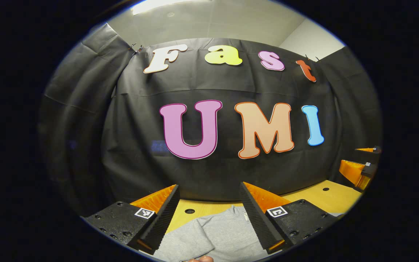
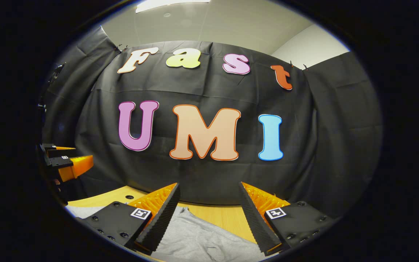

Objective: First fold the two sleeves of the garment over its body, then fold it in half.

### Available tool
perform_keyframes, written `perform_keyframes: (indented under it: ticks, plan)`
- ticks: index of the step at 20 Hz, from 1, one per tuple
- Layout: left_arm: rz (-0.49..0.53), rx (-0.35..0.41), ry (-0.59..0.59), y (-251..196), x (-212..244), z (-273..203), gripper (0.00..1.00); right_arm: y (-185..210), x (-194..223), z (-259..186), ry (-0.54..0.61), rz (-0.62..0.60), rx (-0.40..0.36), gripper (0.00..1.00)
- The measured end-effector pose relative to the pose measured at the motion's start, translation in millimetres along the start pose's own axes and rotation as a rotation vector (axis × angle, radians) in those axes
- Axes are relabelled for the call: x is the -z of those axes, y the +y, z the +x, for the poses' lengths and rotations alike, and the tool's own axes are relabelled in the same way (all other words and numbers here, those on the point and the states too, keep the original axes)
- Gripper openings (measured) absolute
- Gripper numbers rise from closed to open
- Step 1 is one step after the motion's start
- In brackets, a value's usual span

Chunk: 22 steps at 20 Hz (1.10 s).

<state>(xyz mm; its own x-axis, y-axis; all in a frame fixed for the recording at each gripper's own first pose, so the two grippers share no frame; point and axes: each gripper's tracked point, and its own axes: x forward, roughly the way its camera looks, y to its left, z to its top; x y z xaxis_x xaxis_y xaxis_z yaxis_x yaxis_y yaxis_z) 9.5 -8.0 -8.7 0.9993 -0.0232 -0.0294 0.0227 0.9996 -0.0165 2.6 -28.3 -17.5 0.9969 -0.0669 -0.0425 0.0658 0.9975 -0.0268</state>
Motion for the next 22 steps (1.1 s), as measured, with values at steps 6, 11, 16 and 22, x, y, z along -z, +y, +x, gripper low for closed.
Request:
perform_keyframes:
  ticks: [6, 11, 16, 22]
  plan:
    - [-0.014, 0.009, -0.001, -4.5, 2.2, 5.2, 0.95, -42.0, 12.4, 0.8, 0.021, -0.029, 0.068, 1.0]
    - [-0.019, 0.023, -0.008, -13.2, -0.1, 8.5, 0.95, -107.6, 31.3, -8.0, 0.067, -0.091, 0.177, 0.98]
    - [-0.019, 0.025, 0.001, -17.9, 1.5, 10.0, 0.96, -162.9, 59.4, -24.8, 0.148, -0.141, 0.237, 0.99]
    - [-0.013, 0.026, 0.009, -21.9, 3.5, 10.1, 0.96, -216.4, 111.2, -59.4, 0.285, -0.153, 0.29, 0.99]
